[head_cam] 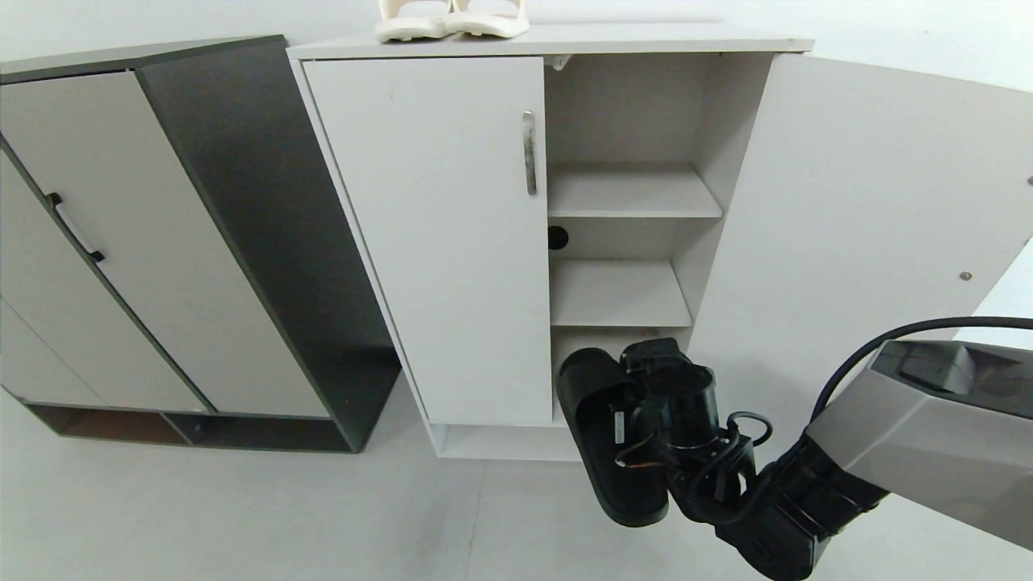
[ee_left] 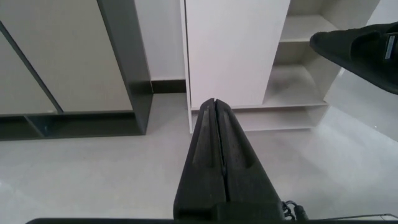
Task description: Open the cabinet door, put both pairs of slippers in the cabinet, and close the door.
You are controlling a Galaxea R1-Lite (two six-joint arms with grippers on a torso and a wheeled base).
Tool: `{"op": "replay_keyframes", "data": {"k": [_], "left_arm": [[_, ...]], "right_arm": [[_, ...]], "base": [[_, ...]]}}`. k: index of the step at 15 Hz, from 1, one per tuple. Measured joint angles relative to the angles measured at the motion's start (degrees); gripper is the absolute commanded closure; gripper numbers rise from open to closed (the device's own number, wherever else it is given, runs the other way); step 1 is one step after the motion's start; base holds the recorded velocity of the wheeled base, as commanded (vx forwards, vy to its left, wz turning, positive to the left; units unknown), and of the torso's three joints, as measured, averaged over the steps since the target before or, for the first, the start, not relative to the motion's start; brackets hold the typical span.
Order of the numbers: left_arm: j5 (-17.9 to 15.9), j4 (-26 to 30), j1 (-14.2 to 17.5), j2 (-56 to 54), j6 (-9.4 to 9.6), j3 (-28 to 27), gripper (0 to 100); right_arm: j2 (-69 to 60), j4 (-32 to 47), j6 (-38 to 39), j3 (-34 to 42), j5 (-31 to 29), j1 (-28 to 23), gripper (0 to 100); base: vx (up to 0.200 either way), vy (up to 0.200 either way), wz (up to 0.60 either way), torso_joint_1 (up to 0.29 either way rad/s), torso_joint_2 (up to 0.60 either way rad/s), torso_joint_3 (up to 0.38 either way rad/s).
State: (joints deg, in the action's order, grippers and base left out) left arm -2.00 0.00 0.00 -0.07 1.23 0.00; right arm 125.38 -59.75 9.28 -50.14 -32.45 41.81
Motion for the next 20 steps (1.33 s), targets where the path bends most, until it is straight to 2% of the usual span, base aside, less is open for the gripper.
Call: {"op": "replay_keyframes", "data": {"k": [6, 8, 11, 19, 20], "left_arm": [[0.00, 0.00, 0.00, 0.00, 0.13, 0.00, 100], [0.00, 0.00, 0.00, 0.00, 0.13, 0.00, 100], [-0.02, 0.00, 0.00, 0.00, 0.10, 0.00, 100], [0.00, 0.00, -0.02, 0.00, 0.10, 0.00, 100], [0.00, 0.02, 0.00, 0.00, 0.10, 0.00, 100]], "right_arm": [[0.83, -9.30, -4.17, 3.49, 1.91, -0.17, 100], [1.13, -10.46, -4.61, 4.12, 2.23, -0.22, 100], [1.27, -11.78, -4.74, 4.45, 2.27, -0.12, 100], [1.99, -12.59, -6.35, 5.05, 2.49, 0.05, 100], [2.07, -15.25, -6.49, 4.96, 3.33, 0.22, 100]], "base": [[0.000, 0.000, 0.00, 0.003, 0.00, -0.201], [0.000, 0.000, 0.00, 0.002, 0.00, -0.195], [0.000, 0.000, -0.60, 0.005, 0.00, -0.199], [0.000, 0.000, 0.00, 0.000, 0.00, -0.041], [0.000, 0.000, 0.00, 0.000, 0.00, 0.000]]}}
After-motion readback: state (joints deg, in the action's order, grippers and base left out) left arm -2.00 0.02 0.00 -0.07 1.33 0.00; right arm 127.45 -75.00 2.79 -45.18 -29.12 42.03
